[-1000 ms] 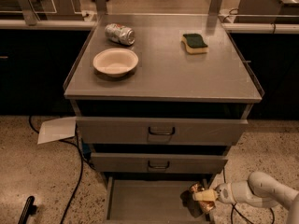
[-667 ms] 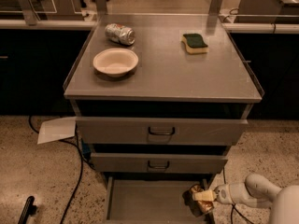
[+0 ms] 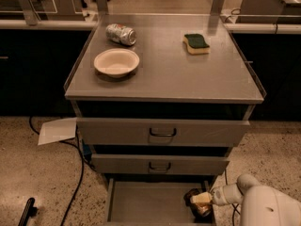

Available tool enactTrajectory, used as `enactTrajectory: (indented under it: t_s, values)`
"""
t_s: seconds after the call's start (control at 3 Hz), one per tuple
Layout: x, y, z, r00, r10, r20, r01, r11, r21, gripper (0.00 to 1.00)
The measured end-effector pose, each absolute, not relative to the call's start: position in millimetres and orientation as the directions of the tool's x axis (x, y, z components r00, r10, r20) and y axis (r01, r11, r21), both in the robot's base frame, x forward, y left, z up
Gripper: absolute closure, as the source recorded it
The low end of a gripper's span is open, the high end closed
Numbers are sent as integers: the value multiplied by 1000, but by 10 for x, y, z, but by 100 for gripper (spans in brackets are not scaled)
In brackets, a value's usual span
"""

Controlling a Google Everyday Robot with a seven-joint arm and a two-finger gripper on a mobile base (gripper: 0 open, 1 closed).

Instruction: Place orange can into bottom drawer

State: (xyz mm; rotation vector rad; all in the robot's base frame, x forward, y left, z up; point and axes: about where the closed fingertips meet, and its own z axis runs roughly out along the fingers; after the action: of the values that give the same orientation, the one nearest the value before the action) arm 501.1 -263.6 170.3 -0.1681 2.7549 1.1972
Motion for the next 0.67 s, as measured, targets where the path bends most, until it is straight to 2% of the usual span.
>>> enactTrajectory:
  t_s: [0.33, 0.67]
  values:
    - [5016, -2578, 1491, -991, -85, -107, -136, 696, 705, 100]
    - [5017, -2554, 1521, -991, -85, -107, -136, 696, 705, 100]
